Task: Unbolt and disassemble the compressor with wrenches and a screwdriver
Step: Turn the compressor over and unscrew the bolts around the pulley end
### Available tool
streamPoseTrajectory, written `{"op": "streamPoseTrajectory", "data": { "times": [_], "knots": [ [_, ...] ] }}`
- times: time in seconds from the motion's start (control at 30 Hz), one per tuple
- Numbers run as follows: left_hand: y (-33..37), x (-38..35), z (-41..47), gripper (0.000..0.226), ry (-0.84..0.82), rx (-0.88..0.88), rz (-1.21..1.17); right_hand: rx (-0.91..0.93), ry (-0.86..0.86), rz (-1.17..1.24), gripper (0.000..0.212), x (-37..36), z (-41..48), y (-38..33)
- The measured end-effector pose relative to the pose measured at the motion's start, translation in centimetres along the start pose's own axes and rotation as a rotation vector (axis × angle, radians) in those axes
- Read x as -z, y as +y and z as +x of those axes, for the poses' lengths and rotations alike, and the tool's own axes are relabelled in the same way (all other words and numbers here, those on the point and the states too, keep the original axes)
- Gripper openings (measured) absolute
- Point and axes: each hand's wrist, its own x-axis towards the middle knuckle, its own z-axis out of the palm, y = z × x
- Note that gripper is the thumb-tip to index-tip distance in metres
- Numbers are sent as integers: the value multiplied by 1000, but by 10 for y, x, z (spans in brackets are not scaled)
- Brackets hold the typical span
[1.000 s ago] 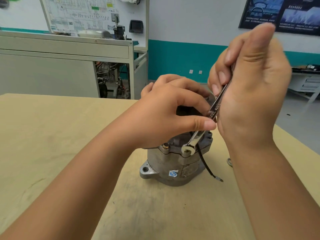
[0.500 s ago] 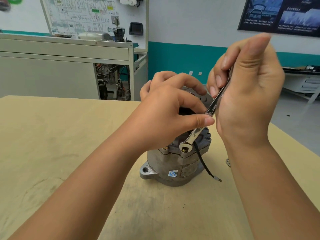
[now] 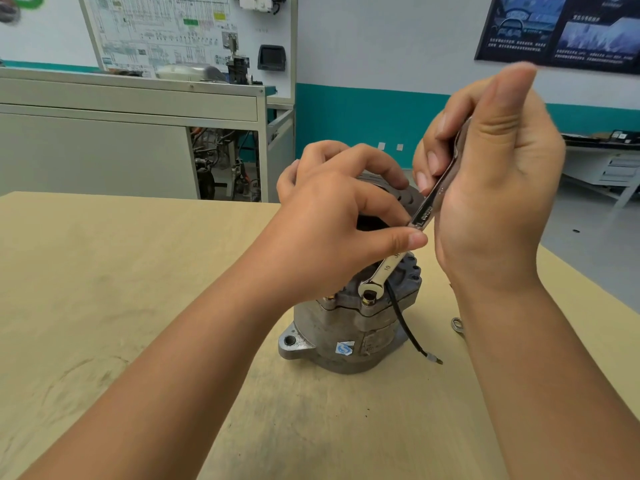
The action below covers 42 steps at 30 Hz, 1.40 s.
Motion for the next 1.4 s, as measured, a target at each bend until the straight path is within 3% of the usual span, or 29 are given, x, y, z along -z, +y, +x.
{"op": "streamPoseTrajectory", "data": {
  "times": [0.4,0.97,1.07,1.23,1.4],
  "knots": [
    [1,1,1,14,-7,12,-2,45,66,-118,30,-3,-2,-2],
    [1,0,1,6,-34,22,0,96,173,-177,29,-9,-7,-5],
    [0,1,1,18,-33,28,-10,68,104,-199,28,-7,-7,-4],
    [-2,1,1,10,5,64,-5,-102,-139,-100,31,12,-1,-4],
    [-1,-5,0,23,58,91,40,-233,-292,-9,39,28,10,-8]
  ]
}}
